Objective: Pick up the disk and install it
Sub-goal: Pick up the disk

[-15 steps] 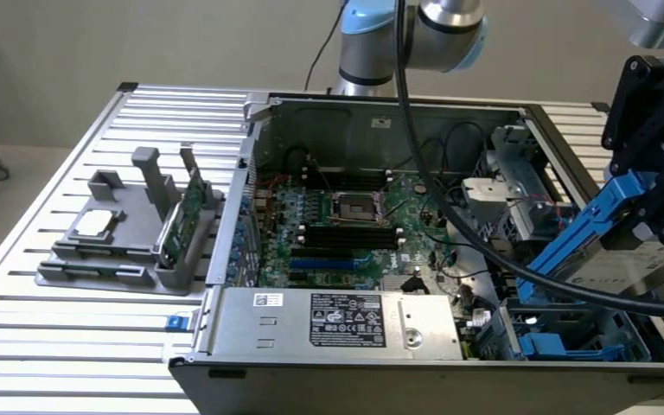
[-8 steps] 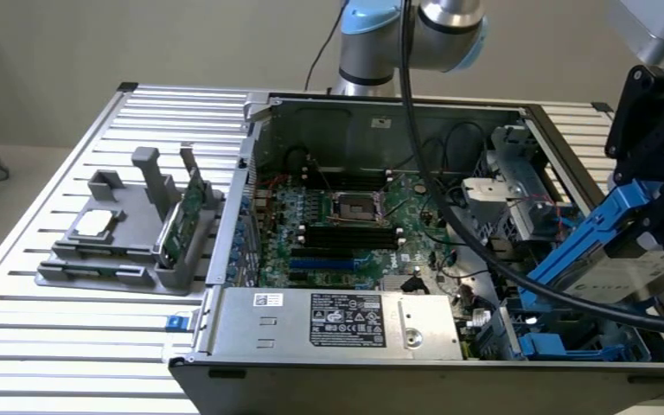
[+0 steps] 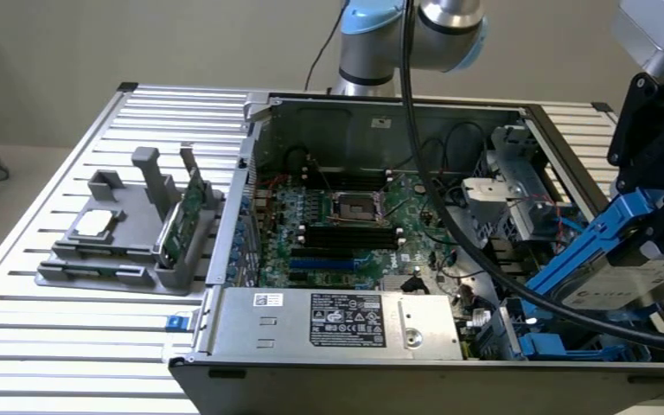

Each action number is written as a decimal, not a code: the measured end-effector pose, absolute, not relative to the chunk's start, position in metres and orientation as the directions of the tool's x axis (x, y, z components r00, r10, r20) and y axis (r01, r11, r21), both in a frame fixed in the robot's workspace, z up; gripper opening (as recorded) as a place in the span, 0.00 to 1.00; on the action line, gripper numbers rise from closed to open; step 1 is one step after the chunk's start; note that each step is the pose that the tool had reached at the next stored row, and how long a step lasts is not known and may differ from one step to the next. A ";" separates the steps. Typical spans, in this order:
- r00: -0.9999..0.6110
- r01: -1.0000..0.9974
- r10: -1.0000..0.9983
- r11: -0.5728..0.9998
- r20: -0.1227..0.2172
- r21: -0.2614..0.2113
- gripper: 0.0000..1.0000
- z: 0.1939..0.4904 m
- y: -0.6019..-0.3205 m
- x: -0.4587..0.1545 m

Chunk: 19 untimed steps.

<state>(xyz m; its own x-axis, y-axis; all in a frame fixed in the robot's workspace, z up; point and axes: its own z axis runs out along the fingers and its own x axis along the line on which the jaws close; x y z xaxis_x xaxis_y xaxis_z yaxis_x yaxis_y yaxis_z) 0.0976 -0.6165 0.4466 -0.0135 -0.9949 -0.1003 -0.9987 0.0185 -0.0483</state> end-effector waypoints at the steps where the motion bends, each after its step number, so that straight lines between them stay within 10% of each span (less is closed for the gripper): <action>1: -0.014 -0.999 -0.995 0.018 -0.100 -0.048 0.33 0.447 -0.616 0.098; 19: -0.014 -0.999 -0.995 0.018 -0.099 -0.048 0.33 0.441 -0.618 0.098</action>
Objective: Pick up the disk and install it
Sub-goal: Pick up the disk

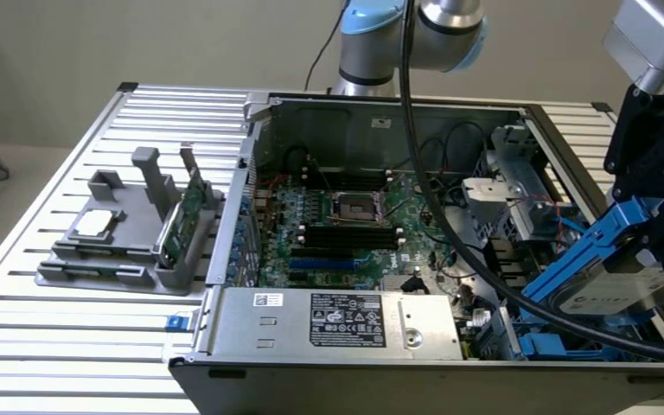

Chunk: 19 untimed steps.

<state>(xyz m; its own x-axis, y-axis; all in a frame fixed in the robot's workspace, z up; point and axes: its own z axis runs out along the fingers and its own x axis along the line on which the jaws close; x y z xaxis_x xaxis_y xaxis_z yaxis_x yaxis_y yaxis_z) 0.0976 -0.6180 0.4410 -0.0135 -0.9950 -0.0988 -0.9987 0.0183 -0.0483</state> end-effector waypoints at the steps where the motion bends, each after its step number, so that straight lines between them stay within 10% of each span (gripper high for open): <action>1: -0.014 -0.999 -0.995 0.018 -0.098 -0.048 0.33 0.441 -0.618 0.098; 19: 0.013 -0.999 -0.998 -0.010 -0.060 -0.049 0.33 0.439 -0.610 0.093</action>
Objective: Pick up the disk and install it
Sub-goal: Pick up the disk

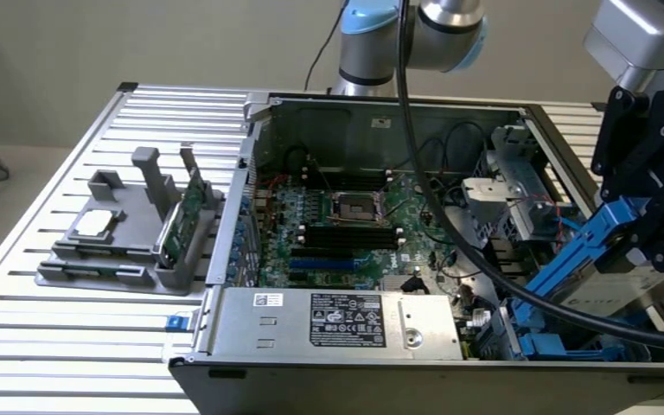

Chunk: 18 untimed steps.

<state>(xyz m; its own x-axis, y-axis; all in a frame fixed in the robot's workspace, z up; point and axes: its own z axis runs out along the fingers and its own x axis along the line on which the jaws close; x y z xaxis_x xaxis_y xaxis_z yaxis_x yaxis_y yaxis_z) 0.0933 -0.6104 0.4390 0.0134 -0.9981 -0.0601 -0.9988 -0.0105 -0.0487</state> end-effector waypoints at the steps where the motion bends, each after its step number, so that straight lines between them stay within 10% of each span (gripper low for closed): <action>1: 0.015 -0.999 -0.998 -0.012 -0.058 -0.049 0.33 0.439 -0.610 0.093; 18: 0.020 -0.999 -0.999 -0.018 -0.051 -0.044 0.33 0.433 -0.608 0.097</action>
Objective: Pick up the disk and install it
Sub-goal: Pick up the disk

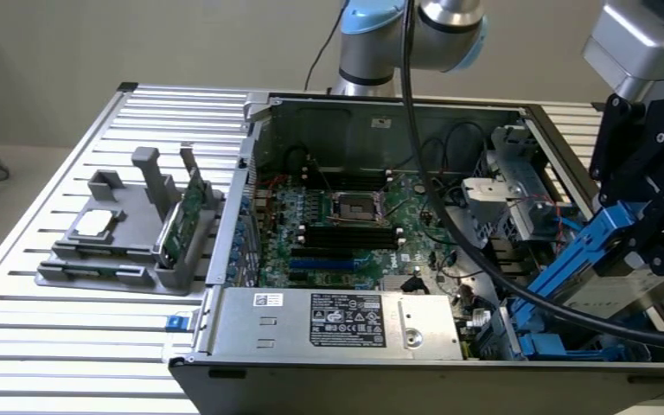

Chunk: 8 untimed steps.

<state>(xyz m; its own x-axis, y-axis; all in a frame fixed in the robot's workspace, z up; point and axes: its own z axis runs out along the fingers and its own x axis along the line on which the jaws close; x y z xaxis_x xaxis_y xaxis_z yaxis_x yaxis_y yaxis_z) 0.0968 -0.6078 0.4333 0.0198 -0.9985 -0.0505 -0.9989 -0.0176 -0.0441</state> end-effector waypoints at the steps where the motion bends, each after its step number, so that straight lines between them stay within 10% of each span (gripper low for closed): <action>1: 0.020 -0.999 -0.999 -0.017 -0.050 -0.044 0.33 0.433 -0.608 0.097; 8: 0.012 -0.999 -0.999 -0.010 -0.050 -0.039 0.33 0.430 -0.607 0.097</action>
